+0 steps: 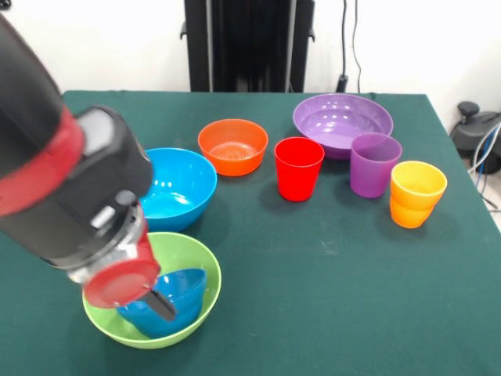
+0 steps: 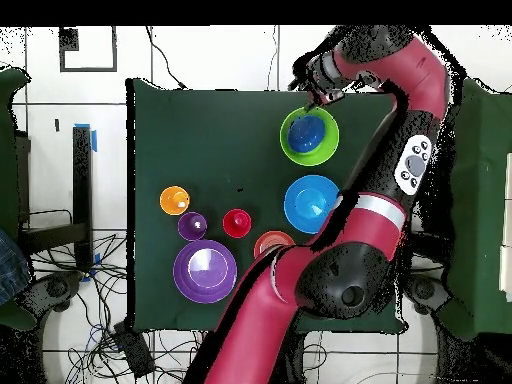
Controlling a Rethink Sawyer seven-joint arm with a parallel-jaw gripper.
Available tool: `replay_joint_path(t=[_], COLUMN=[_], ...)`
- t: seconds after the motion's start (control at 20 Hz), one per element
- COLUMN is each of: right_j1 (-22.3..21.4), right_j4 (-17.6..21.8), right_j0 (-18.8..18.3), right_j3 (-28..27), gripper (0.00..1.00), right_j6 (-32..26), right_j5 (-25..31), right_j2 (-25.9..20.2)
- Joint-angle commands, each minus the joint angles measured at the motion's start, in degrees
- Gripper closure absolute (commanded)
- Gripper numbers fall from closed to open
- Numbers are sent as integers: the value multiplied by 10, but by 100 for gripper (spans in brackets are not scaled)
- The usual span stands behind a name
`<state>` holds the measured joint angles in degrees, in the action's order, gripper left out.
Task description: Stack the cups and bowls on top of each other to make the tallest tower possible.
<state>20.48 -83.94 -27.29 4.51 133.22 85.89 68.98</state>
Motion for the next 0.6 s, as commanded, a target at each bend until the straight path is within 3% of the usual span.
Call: replay_joint_path(t=[0.05, 0.25, 0.6], right_j1=[-32, -39, -42], right_j4=[-91, -142, -186], right_j0=[-27, -40, -45], right_j3=[-26, -27, -25], gripper=[0, 0, 0], right_j6=[-28, 0, 22], right_j5=[43, 58, 64], right_j2=[73, 99, 131])
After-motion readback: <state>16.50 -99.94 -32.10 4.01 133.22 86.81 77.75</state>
